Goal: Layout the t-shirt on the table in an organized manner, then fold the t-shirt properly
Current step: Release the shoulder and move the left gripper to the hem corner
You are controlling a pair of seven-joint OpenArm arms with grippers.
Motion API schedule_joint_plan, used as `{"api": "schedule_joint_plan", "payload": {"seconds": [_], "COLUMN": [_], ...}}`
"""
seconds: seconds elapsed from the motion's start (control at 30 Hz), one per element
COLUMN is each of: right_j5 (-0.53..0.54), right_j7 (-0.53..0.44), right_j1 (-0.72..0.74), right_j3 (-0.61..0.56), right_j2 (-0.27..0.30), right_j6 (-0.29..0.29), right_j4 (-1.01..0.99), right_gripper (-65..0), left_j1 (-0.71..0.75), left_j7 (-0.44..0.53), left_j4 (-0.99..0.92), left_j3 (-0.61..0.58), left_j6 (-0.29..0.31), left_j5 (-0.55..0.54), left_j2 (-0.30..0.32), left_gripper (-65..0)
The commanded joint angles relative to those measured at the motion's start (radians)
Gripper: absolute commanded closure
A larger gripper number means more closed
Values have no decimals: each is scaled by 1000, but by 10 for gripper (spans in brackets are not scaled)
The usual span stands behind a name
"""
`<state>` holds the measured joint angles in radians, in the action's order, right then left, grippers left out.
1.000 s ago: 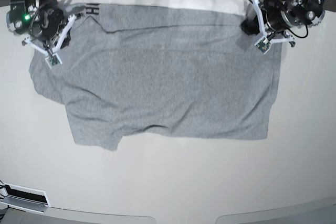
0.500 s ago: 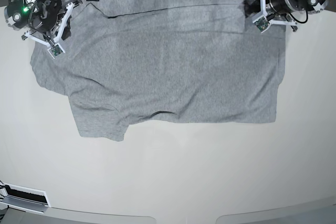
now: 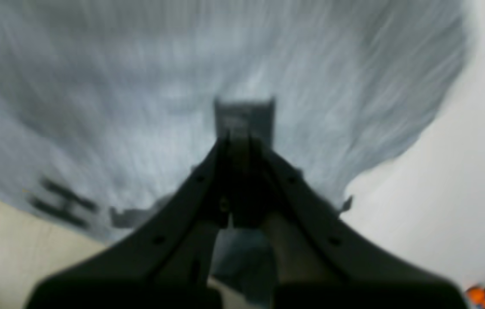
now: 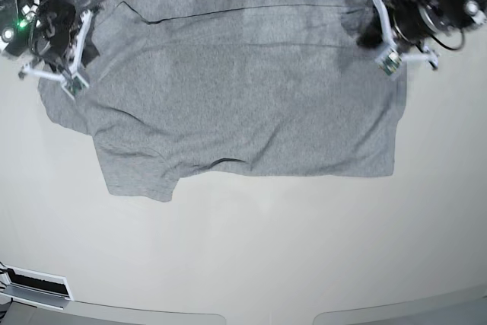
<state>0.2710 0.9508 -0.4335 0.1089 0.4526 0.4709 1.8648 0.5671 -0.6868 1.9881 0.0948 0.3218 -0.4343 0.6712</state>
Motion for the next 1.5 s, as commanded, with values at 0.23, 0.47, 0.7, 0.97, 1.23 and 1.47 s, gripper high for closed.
{"api": "schedule_joint_plan", "payload": {"seconds": [0.23, 0.47, 0.7, 0.97, 1.23, 1.47], "right_j5": [25, 100, 100, 99, 99, 99], "right_j7": [-22, -23, -23, -23, -22, -32], "right_j1": [1, -2, -1, -1, -2, -1], "right_j3": [11, 11, 10, 10, 10, 10], "right_j2": [15, 13, 10, 10, 10, 10], "right_j6": [-34, -34, -34, -34, -34, -34], "right_j4": [91, 90, 90, 90, 90, 90], "right_gripper": [0, 0, 0, 0, 0, 0], "left_j1": [-203, -546, -841, -969, -967, -993], "left_j7": [-9, -77, -51, 180, 295, 271], "left_j4": [-196, -747, -1225, -1468, -1469, -1469], "left_j3": [198, 193, 193, 42, -57, -57], "left_j6": [152, 274, 325, 316, 227, 376], "left_j5": [-332, -532, -551, -327, -199, -206], "left_j2": [8, -10, -13, -116, -222, -253], "left_gripper": [0, 0, -135, -288, -288, -285]}}
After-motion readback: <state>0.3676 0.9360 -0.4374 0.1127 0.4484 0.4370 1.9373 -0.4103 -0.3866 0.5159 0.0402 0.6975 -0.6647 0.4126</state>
